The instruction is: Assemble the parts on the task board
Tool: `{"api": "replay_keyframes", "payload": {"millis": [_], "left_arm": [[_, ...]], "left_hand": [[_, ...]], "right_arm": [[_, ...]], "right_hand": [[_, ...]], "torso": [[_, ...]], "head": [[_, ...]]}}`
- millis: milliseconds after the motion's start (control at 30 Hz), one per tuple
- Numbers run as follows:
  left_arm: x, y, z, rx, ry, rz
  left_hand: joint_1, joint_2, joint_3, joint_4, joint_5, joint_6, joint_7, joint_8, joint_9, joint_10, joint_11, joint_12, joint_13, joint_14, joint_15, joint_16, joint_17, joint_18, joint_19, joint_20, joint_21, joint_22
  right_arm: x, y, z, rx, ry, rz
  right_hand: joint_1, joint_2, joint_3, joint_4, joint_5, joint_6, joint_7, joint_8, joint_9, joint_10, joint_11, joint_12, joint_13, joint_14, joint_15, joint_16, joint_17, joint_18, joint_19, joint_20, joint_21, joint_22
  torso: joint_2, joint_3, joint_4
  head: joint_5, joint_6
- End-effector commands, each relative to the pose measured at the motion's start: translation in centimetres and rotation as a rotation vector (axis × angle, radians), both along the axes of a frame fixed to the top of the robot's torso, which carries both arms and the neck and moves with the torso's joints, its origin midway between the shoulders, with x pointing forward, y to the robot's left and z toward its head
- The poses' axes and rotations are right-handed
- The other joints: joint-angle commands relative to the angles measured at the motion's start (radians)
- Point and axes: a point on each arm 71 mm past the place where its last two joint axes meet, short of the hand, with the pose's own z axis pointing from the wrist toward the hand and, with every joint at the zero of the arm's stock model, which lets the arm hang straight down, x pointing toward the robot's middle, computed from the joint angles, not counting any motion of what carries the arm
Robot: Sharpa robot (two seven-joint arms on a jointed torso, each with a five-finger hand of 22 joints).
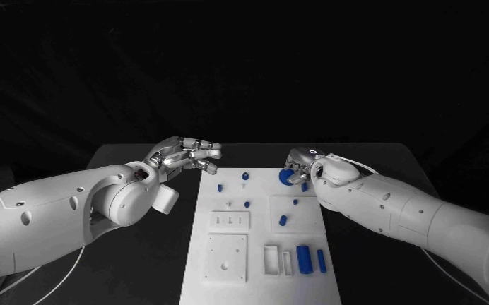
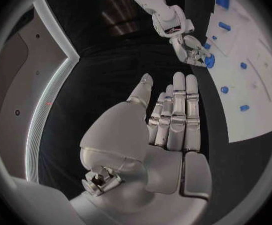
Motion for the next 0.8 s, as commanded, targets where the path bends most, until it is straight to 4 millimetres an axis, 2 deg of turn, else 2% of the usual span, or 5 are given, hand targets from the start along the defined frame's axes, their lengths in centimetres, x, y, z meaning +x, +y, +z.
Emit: {"api": "replay_keyframes", "payload": {"millis": [33,167,267,467,800], "left_arm": [[-0.1,-0.3,0.0,-0.006,-0.001,-0.018],[-0.1,-0.3,0.0,-0.005,-0.001,-0.018],[-0.1,-0.2,0.0,-0.004,-0.002,-0.016],[-0.1,-0.2,0.0,-0.004,-0.002,-0.015],[-0.1,-0.3,0.1,-0.004,-0.002,-0.015]], "left_hand": [[-0.007,0.003,-0.004,0.003,-0.003,0.001,0.001,0.001,0.001,-0.005,0.002,-0.002,0.002,-0.005,0.0,-0.005,-0.001,0.01,-0.006,0.001,0.005,-0.001],[-0.007,0.003,-0.004,0.005,-0.003,0.0,0.001,0.001,0.002,-0.006,0.003,-0.002,0.002,-0.005,0.001,-0.005,-0.001,0.01,-0.006,0.002,0.005,-0.002],[-0.007,0.003,-0.004,0.005,-0.003,0.0,0.001,0.001,0.002,-0.006,0.003,-0.002,0.002,-0.005,0.001,-0.005,-0.001,0.01,-0.006,0.002,0.005,-0.002],[-0.007,0.003,-0.004,0.005,-0.003,0.0,0.001,0.001,0.002,-0.006,0.003,-0.002,0.002,-0.005,0.001,-0.005,-0.001,0.01,-0.006,0.002,0.005,-0.002],[-0.007,0.003,-0.004,0.005,-0.003,0.0,0.001,0.001,0.002,-0.006,0.003,-0.002,0.002,-0.005,0.001,-0.005,-0.001,0.01,-0.006,0.002,0.005,-0.002]], "right_arm": [[-0.1,0.3,0.4,-0.043,-0.086,0.01],[-0.1,0.6,0.7,-0.046,-0.116,0.012],[-0.2,0.8,0.9,-0.044,-0.133,0.017],[-0.9,2.3,1.4,-0.026,-0.164,0.054],[-2.4,6.6,2.0,0.01,-0.177,0.159]], "right_hand": [[0.013,0.008,0.008,0.006,-0.008,0.066,0.002,0.005,0.008,0.002,-0.007,-0.003,-0.004,0.002,-0.005,-0.007,-0.002,-0.002,-0.006,-0.004,-0.007,0.074],[0.013,0.007,0.004,0.011,-0.014,0.088,-0.004,0.004,0.008,0.004,-0.01,-0.005,-0.006,0.003,-0.007,-0.009,-0.004,-0.004,-0.005,-0.006,-0.008,0.075],[0.013,0.006,-0.001,0.015,-0.018,0.095,-0.007,0.004,0.008,0.004,-0.011,-0.005,-0.007,0.003,-0.008,-0.009,-0.004,-0.005,-0.004,-0.007,-0.008,0.075],[0.019,0.0,-0.013,0.031,-0.021,0.092,-0.007,0.004,0.007,0.007,-0.012,-0.005,-0.008,0.004,-0.009,-0.01,-0.002,-0.008,-0.001,-0.01,-0.012,0.075],[0.019,-0.001,-0.017,0.036,-0.021,0.091,-0.007,0.004,0.006,0.008,-0.012,-0.004,-0.008,0.004,-0.01,-0.007,0.001,-0.009,0.001,-0.01,-0.008,0.076]], "torso": [[0.0,-0.0003,0.0016],[0.0,-0.0013,0.0027],[0.0,-0.0009,0.0013],[0.0,-0.0005,-0.0003],[0.001,-0.0004,-0.0002]], "head": [[-0.001,0.0],[-0.001,-0.001],[0.001,-0.001],[0.003,0.002],[0.011,0.007]]}}
